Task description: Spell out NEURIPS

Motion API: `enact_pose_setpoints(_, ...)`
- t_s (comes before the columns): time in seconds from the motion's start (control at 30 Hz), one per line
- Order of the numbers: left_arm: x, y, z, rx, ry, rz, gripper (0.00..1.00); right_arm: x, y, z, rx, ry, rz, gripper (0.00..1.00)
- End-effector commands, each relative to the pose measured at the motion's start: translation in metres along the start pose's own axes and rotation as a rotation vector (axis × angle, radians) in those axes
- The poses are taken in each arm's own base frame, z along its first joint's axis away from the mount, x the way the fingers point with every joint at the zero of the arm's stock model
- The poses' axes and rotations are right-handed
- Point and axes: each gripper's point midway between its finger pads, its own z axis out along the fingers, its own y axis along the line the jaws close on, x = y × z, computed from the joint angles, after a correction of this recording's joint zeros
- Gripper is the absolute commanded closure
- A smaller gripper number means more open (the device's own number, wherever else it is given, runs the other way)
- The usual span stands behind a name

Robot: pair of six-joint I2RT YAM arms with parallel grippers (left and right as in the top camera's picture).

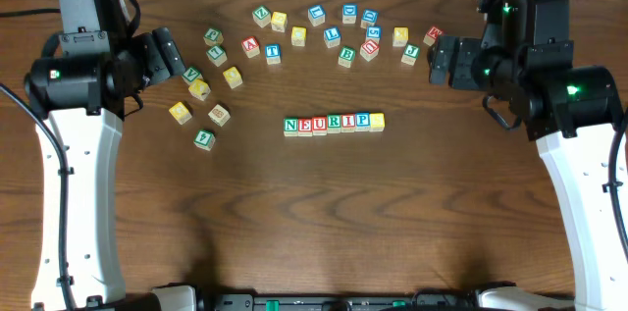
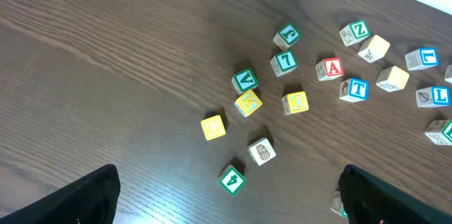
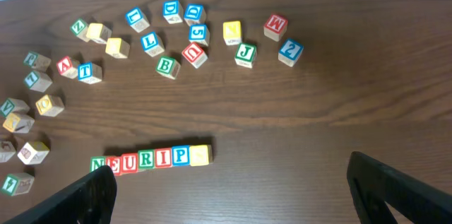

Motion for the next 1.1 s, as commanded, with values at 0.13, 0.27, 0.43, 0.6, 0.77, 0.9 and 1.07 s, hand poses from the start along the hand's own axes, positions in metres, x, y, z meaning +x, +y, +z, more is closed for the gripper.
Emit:
enact_pose_setpoints(0.13, -0.007, 0.002, -0.005, -0.009, -0.022, 0.001, 0.02, -0.004, -0.007, -0.008, 0.027, -0.019, -0.001, 0.01)
enact_pose_setpoints(0.27, -0.007, 0.002, -0.005, -0.009, -0.022, 0.001, 0.02, -0.009, -0.02, -0.022, 0.094, -0.069, -0.006, 0.01)
enact_pose_setpoints(0.43, -0.007, 0.002, -0.005, -0.009, -0.022, 0.001, 0.02, -0.015, -0.034, -0.041, 0.122, -0.16, 0.022, 0.01)
enact_pose_setpoints(0.6, -0.007, 0.002, -0.005, -0.009, -0.022, 0.001, 0.02, -0.012, -0.051, -0.054, 0.124, -0.301, 0.055, 0.01)
enact_pose_setpoints(0.77, -0.007, 0.002, -0.005, -0.009, -0.022, 0.001, 0.02, -0.001, -0.06, -0.06, 0.101, -0.459, 0.07, 0.01)
enact_pose_setpoints(0.9, -0.007, 0.002, -0.005, -0.009, -0.022, 0.001, 0.02, 0.02, -0.068, -0.063, 0.084, -0.554, 0.078, 0.01)
enact_pose_setpoints(1.07, -0.007, 0.002, -0.005, -0.009, -0.022, 0.001, 0.02, 0.06, -0.085, -0.066, 0.078, -0.691, 0.128, 0.01)
